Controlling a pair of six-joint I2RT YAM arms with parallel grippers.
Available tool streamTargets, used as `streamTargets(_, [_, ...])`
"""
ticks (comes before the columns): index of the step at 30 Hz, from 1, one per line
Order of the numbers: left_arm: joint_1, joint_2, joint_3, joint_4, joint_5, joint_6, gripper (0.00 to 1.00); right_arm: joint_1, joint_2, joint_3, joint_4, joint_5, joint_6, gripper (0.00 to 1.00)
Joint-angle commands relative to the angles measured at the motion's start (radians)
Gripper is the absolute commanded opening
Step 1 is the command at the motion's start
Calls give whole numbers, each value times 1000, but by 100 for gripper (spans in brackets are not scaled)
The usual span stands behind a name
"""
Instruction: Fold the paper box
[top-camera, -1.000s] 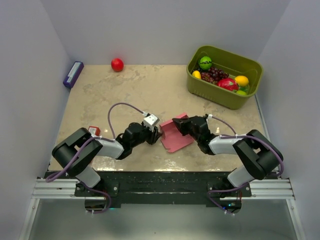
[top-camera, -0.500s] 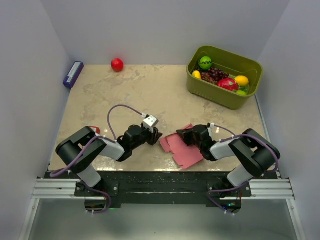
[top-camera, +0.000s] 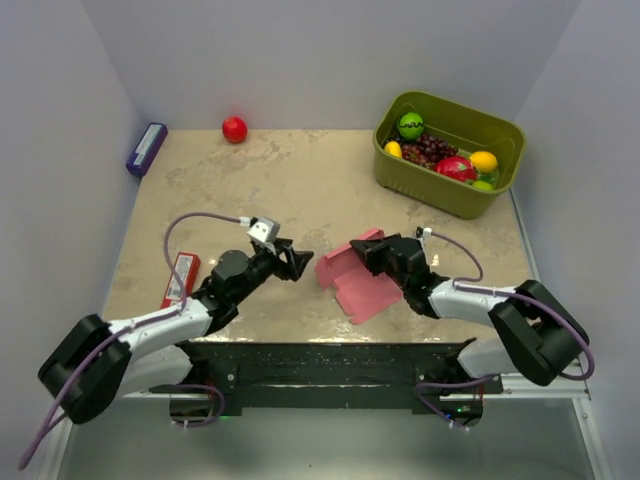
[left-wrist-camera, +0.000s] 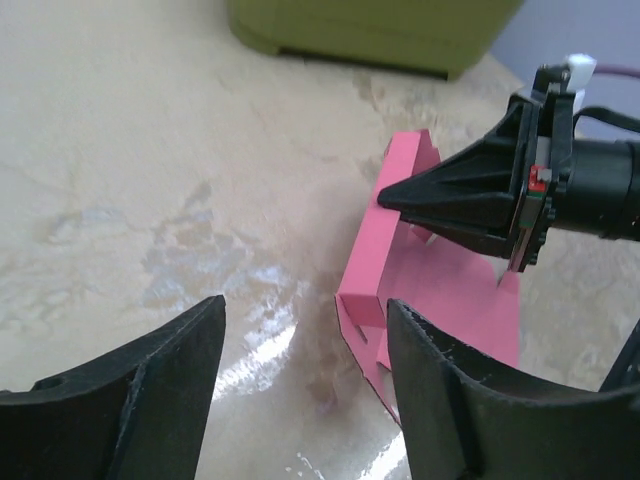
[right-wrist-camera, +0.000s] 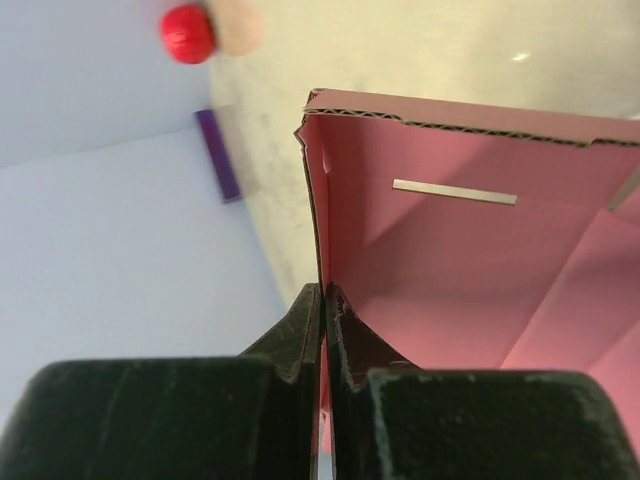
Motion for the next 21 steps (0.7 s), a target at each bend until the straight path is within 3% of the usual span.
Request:
streamTargets(1, [71,-153,11,-181,-3,-11,73,5,-23,54,51,51,-79,0])
streamTargets(5, [114,-158,-3,-223,26,38,74,5,86,18,299,16,-108,0])
streamTargets(11, [116,-80,-50,-131,68,66,74,6,281,-62,761,-10,-112,0])
streamTargets(21, [111,57,-101,4,145,51,72,5,381,-84,898,-38,-140,0])
